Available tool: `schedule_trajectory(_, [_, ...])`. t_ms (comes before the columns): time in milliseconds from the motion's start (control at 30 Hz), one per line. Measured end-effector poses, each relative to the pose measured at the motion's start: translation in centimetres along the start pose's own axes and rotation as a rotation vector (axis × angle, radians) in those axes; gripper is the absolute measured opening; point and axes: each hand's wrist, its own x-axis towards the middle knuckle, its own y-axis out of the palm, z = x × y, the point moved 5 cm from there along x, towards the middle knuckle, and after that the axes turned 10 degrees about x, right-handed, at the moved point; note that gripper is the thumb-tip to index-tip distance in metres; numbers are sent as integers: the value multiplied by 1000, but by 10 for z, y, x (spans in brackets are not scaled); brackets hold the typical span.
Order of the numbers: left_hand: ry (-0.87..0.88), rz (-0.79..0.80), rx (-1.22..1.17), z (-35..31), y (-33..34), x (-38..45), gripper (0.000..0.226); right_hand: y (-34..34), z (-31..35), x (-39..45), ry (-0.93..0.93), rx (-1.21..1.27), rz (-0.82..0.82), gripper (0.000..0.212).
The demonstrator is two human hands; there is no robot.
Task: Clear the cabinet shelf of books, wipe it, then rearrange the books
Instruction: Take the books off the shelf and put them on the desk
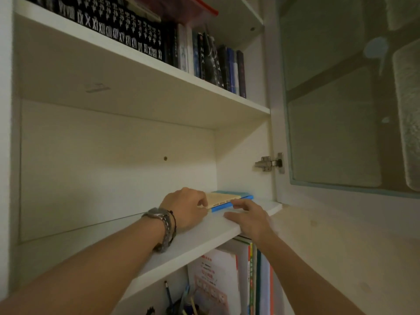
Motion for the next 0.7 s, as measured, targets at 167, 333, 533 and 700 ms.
schedule_trajectory(167, [-10, 137, 113, 10, -1, 32, 34, -1, -7, 9, 7, -13, -27, 29])
schedule_trajectory(333, [-18, 207, 129, 13, 9, 60, 43, -2, -5, 14, -4, -177, -1, 47])
schedule_trajectory(533, [33, 312, 154, -5, 38, 81, 54, -1, -6, 15, 7, -165, 3, 48])
schedule_trajectory(700, [74, 340, 182, -7, 54, 91, 50, -3, -4, 12, -17, -149, 18, 44])
